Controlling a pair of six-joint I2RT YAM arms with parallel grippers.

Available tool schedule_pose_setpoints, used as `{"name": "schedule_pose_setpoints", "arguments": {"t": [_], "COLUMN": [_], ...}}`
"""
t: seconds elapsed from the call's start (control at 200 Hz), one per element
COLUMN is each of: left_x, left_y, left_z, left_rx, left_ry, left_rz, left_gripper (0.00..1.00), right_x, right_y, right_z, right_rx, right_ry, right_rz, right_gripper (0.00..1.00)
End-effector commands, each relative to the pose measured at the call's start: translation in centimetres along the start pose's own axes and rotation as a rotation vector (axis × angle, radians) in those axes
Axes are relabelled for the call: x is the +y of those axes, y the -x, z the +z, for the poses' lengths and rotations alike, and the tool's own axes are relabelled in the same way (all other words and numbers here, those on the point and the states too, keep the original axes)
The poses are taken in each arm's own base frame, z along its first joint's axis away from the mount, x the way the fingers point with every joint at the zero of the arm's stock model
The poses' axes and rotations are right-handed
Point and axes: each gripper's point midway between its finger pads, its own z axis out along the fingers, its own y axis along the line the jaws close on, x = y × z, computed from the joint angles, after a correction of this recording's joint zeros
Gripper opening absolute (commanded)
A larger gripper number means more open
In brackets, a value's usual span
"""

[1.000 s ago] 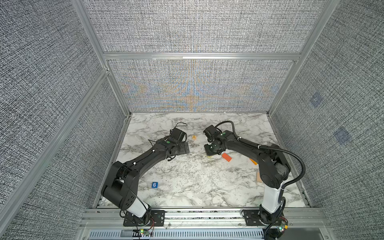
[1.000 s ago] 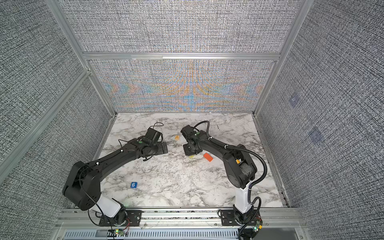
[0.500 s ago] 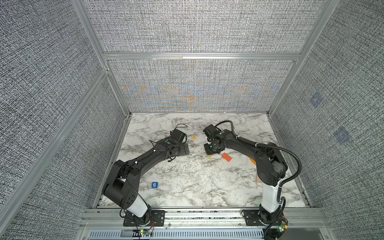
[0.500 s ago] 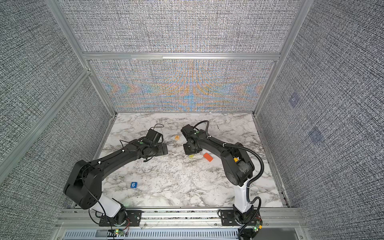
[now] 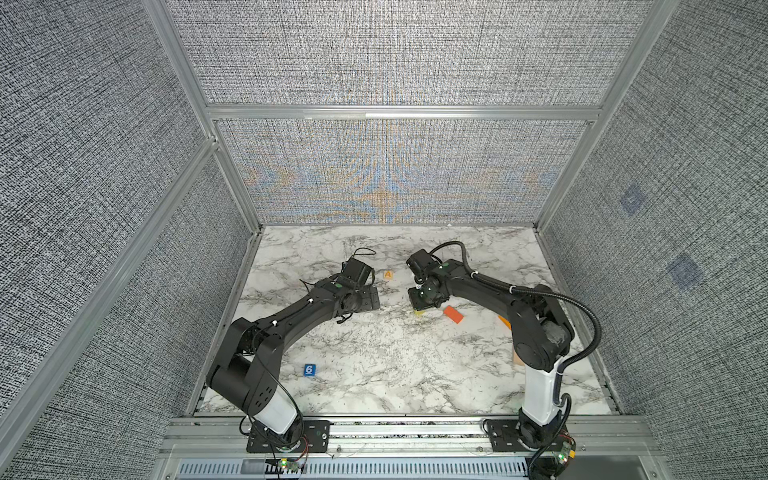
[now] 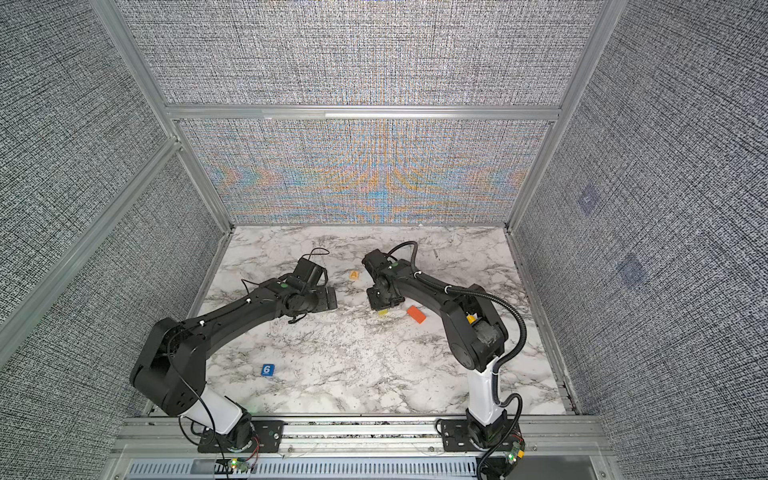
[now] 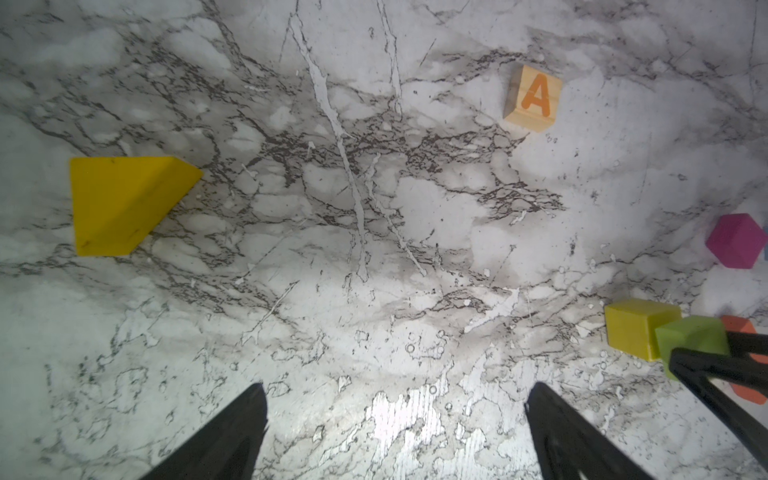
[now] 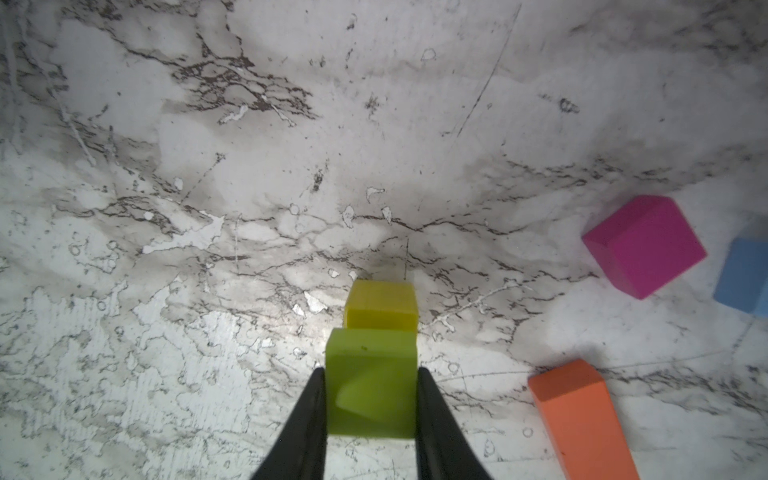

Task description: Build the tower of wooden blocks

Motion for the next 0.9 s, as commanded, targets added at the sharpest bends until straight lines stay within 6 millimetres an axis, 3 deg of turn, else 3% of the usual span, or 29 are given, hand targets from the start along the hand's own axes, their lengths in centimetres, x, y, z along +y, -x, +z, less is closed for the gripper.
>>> {"name": "schedule_pose_setpoints", "arguments": {"t": [0.0, 0.755, 0.895], "left_x": [-0.22, -0.44, -0.42], "left_y": [0.32, 0.53, 0.56], "left_z": [-0.01, 0.01, -0.06], "left_rx": [-0.009, -0.016, -0.023], "left_ry": [-0.006, -0.015, -0.017], "left_rz": [-0.004, -0.004, -0.001], "left_gripper": [0.98, 0.98, 0.99], "right_x": [-0.21, -0.28, -0.24], "right_y": [-0.04, 0.33, 0.24], "right_z": [0.19, 0.60, 0.69], "right_rx": [0.003, 0.002, 0.005], "right_ry": [-0.010, -0.017, -0.017], "right_rz": [-0.009, -0.012, -0.013], "right_gripper": [0.31, 0.32, 0.38]}}
